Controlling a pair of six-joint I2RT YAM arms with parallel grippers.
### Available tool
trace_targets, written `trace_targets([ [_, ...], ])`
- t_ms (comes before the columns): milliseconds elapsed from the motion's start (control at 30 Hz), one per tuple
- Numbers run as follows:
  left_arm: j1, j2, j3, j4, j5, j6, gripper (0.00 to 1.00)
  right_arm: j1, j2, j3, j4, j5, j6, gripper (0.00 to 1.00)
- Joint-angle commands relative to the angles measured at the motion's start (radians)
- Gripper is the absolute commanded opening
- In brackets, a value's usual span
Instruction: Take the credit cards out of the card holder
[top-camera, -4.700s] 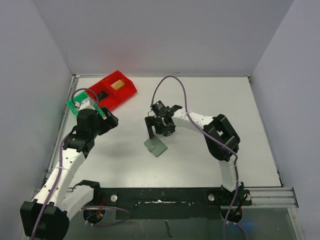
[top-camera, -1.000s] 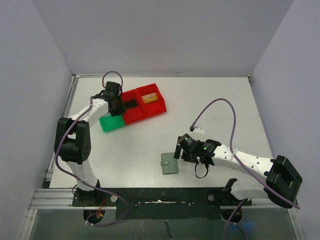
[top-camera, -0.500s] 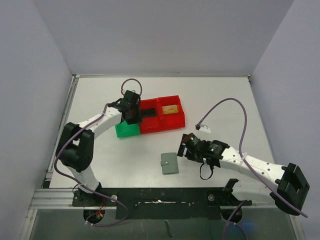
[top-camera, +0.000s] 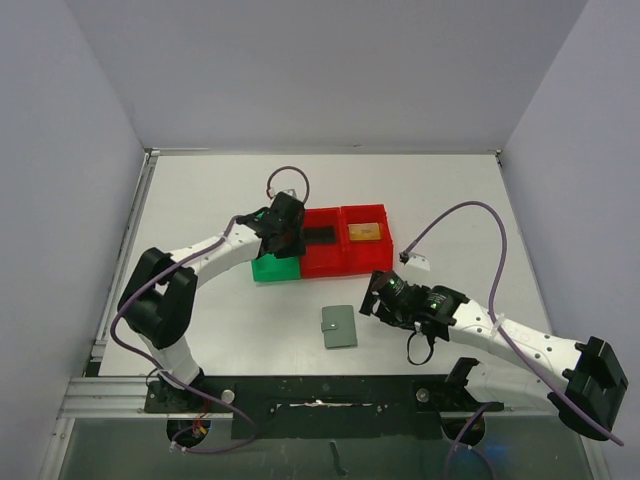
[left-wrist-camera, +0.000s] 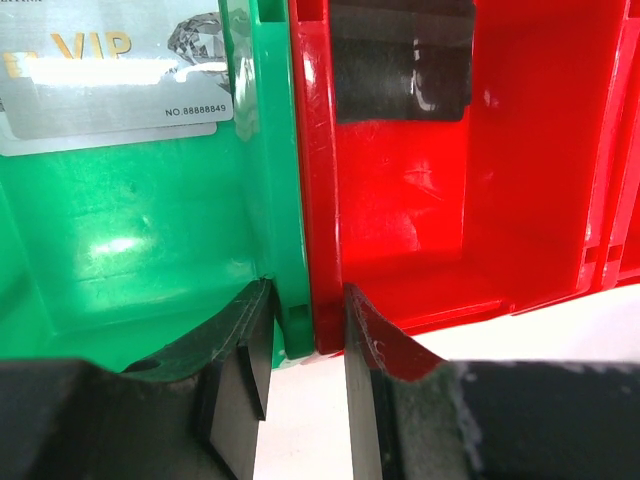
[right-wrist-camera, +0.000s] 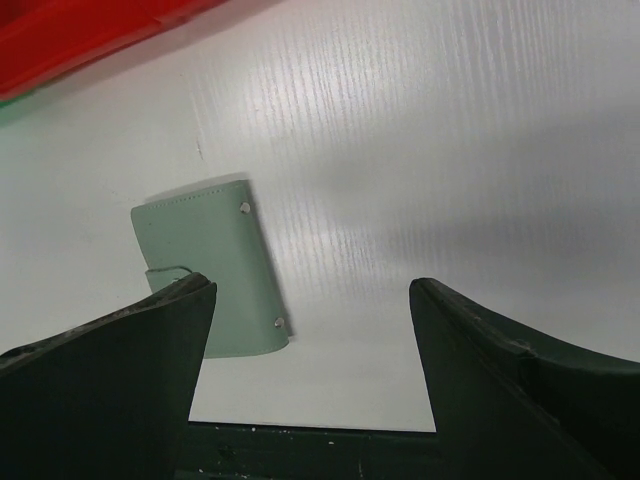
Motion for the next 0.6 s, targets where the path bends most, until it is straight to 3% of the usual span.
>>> trace_targets([
  [0, -0.035, -0.028, 0.006, 0.044, 0.038, -0.036, 0.24, -0.007, -0.033, -0.011, 0.012, 0.048, 0.021, 0.81],
  [300, -0.046, -0.058, -0.028, 0.049, 0.028, -0.044, 0.26, -0.011, -0.035, -0.020, 0.029, 0.044, 0.022, 0.81],
  [433, -0.046, -0.080, -0.020, 0.048, 0.021, -0.048, 0.45, -0.013, -0.030, -0.023, 0.040, 0.038, 0.017, 0.81],
  [567, -0.046, -0.111, -0.004, 0.045, 0.018, -0.045, 0.54, -0.016, -0.025, -0.023, 0.077, 0.011, -0.008, 0.82],
])
